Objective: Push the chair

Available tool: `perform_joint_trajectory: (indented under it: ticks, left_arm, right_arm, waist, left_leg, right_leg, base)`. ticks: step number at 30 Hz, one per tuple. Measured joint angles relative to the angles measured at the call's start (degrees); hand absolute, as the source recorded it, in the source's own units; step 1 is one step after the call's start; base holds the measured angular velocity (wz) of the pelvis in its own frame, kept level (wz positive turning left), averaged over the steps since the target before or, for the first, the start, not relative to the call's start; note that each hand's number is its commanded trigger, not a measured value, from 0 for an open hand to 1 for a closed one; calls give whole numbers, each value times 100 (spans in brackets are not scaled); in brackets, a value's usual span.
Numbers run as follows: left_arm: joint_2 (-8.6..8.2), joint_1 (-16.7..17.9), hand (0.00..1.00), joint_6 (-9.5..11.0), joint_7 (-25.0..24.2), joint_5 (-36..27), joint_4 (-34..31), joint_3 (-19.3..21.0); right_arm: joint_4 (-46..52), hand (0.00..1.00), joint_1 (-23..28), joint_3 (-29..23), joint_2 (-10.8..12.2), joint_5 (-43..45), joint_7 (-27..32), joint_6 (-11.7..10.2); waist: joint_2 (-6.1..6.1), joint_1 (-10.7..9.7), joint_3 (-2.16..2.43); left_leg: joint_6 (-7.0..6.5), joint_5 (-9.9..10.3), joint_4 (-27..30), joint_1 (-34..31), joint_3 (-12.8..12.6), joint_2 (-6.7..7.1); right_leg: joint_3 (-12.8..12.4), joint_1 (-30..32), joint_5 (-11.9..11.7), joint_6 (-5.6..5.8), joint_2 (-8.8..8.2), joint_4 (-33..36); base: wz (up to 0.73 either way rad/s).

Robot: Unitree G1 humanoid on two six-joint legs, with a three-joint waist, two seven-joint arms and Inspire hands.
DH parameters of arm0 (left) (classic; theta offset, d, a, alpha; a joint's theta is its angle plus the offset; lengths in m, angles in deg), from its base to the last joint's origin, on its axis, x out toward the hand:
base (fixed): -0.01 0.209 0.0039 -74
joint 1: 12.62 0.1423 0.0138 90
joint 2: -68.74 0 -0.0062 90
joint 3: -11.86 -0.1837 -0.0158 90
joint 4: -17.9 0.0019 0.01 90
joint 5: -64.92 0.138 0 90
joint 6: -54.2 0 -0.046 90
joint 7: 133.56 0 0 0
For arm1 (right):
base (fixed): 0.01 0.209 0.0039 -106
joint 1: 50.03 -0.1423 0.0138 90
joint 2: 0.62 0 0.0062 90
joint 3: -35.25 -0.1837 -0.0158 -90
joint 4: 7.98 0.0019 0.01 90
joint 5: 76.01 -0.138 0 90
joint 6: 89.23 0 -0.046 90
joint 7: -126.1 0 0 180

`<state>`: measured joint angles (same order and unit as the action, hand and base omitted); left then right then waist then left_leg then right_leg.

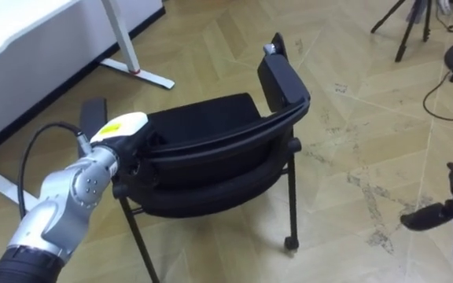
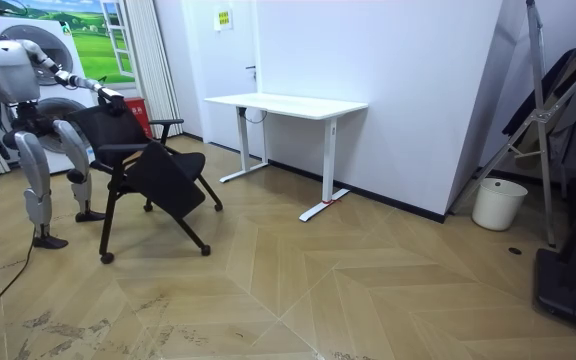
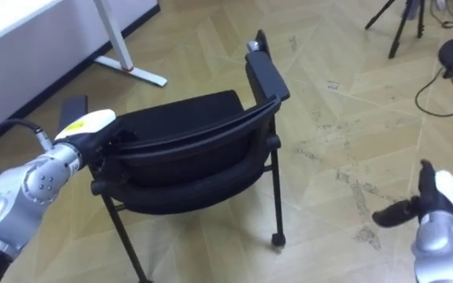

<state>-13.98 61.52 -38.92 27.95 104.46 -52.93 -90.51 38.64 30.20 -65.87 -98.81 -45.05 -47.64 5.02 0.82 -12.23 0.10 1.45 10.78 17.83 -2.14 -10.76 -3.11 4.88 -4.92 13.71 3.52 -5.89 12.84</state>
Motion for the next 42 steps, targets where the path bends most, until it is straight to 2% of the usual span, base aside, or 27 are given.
perform_joint_trajectory:
  ticks: [5,9,14,20,26,30,34,42]
  left_arm:
    - [20,-59,100,168,22,-74,30,-45]
    - [19,-61,100,201,37,-69,-9,-49]
    - [26,-111,100,399,83,-66,-9,-59]
    - [21,-151,100,512,172,-80,7,-167]
    - [33,-240,100,583,202,-130,124,-209]
    - [33,-282,100,615,200,-127,165,-210]
    - [20,-397,100,676,198,-128,272,-271]
    - [14,-622,100,776,247,-159,418,-414]
  right_arm:
    - [446,0,-162,546,-28,439,-128,-11]
    - [1013,0,-163,802,-27,439,-321,-43]
    - [1649,0,-237,1090,-43,697,-649,-44]
    - [1966,0,-330,1312,-42,984,-820,-53]
    - [2119,0,-511,1648,-42,1160,-949,-58]
    - [2322,0,-551,1683,-42,1253,-1038,-114]
    - [2429,0,-559,1695,-42,1483,-1148,-109]
    - [2431,0,-716,2193,-37,1966,-1369,-148]
  waist:
    - [8,175,-10]
    - [1,219,-24]
    - [-44,372,-68]
    - [-43,495,-74]
    - [-47,499,-79]
    - [-62,511,-89]
    - [-79,609,-103]
    - [-104,709,-119]
  left_leg:
    - [0,-1,-33,-14,-20,-17]
    - [0,0,-61,-16,-33,-15]
    - [0,0,-70,-13,-94,-14]
    - [0,0,-78,-11,-98,-15]
    - [0,0,-73,-33,-74,-16]
    - [0,0,-63,-41,-74,-17]
    - [0,0,-54,-41,-75,-23]
    - [0,0,-28,-136,-29,-24]
  right_leg:
    - [-46,103,-4,-13,6,131]
    - [-53,108,-4,-12,6,87]
    - [-85,121,-3,-12,2,81]
    - [-83,113,-4,-12,3,70]
    - [-35,115,-3,-13,4,80]
    - [-31,120,-3,-13,4,80]
    - [-31,128,-3,-14,4,94]
    - [-10,215,-4,-15,4,135]
  base:
    - [-5]
    - [0]
    - [-3]
    - [0]
    - [2]
    - [0]
    - [0]
    - [2]
